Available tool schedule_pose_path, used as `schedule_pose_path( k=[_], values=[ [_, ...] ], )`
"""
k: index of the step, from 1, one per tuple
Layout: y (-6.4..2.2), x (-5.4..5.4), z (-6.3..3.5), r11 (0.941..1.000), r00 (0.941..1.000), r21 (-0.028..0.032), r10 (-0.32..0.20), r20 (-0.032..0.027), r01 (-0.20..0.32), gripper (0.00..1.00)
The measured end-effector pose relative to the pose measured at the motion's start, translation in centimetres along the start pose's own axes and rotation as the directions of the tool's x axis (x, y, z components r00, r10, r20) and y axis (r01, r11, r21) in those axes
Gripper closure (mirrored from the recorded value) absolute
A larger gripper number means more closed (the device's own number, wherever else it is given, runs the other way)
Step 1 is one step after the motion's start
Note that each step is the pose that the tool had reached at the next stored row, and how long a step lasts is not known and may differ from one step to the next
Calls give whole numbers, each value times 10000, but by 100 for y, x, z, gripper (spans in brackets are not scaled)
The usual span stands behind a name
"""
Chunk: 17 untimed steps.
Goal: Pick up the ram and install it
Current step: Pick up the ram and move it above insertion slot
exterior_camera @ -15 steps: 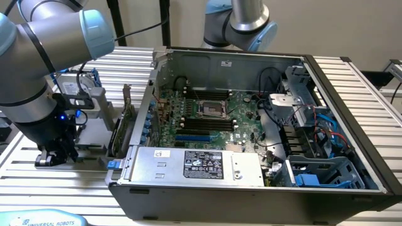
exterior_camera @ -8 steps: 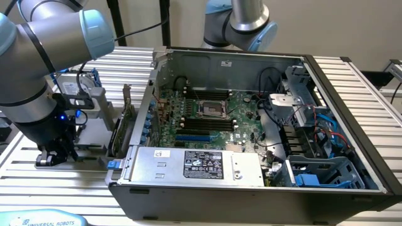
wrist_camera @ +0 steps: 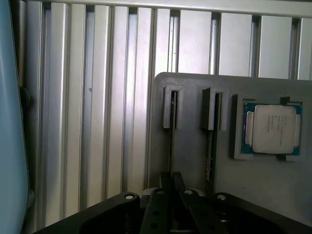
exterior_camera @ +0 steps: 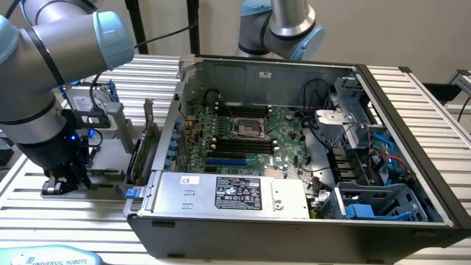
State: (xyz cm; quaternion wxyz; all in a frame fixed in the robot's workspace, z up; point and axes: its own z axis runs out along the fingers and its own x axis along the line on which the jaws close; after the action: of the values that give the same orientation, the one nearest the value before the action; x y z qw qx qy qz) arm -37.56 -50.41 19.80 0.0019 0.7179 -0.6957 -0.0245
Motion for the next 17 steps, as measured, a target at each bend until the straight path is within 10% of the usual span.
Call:
schedule_pose_path(
  k=[17],
  values=[
    [8, -8, -243, 10000, 10000, -2, -1, 0, 1, 86]
  ],
)
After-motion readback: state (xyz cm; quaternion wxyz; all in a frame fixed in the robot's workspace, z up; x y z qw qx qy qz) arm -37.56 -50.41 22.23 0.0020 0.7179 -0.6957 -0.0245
